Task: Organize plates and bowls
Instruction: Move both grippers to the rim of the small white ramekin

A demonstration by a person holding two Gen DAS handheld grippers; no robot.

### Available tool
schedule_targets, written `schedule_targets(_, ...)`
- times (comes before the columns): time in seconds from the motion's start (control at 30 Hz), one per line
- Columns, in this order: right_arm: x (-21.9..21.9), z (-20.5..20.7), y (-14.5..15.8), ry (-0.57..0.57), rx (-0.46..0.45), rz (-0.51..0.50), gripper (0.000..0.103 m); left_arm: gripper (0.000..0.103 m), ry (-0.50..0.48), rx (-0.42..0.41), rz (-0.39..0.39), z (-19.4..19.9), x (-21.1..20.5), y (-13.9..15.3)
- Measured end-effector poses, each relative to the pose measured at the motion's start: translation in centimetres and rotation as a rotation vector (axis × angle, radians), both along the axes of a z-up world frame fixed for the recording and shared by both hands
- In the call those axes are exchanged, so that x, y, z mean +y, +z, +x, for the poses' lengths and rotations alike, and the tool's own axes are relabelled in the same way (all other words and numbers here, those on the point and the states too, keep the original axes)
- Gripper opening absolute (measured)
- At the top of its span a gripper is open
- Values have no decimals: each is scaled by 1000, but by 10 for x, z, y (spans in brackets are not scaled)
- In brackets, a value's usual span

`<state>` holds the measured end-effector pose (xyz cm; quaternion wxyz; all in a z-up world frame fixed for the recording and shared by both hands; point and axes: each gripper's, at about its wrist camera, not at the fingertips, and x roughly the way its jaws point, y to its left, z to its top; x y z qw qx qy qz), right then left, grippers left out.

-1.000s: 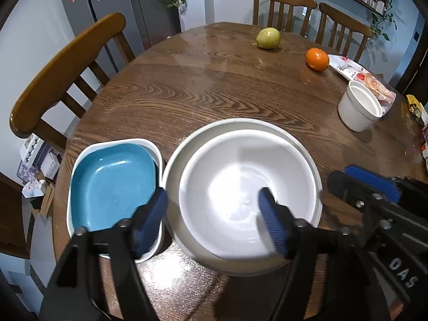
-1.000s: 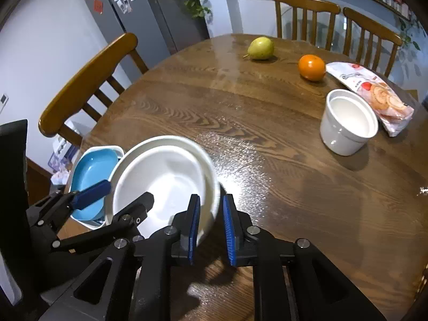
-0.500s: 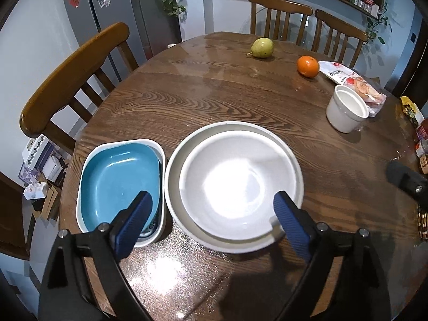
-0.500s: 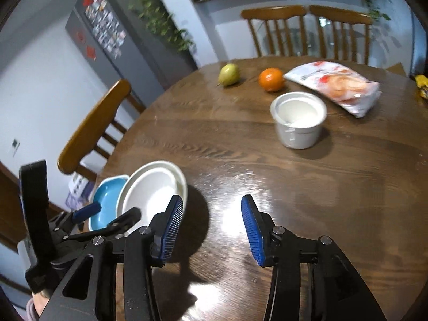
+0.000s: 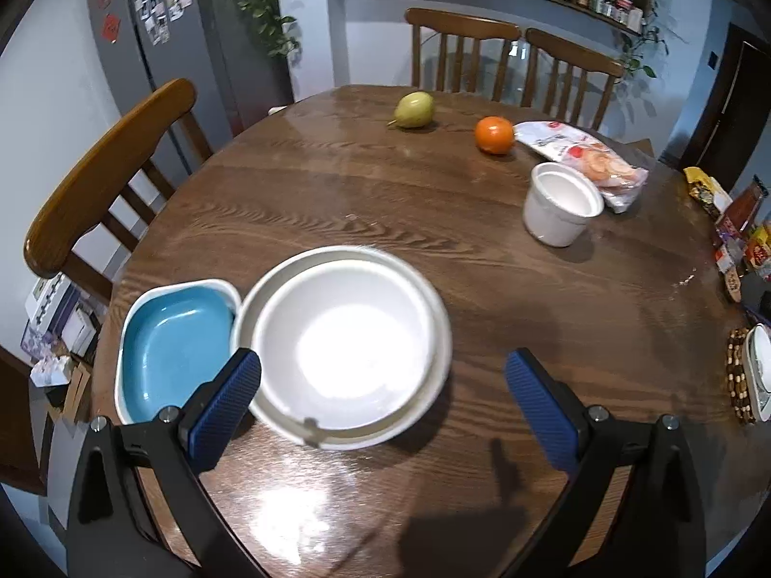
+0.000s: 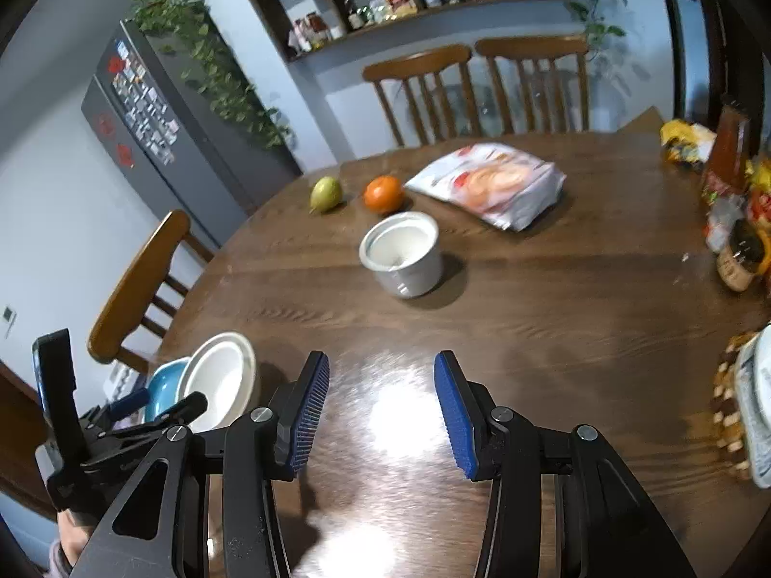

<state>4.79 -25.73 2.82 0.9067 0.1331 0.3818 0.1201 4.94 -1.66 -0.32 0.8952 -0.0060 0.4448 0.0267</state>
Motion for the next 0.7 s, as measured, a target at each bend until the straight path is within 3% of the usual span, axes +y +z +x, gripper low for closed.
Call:
schedule_targets(0.3,-31,3,39,-18,-76,-81,46,102,-20,-59,-3,5,-42,20)
schedule_targets(0.7,-26,62,40,105,-33,-132,46,102,42,-86,-39,46,-71,30)
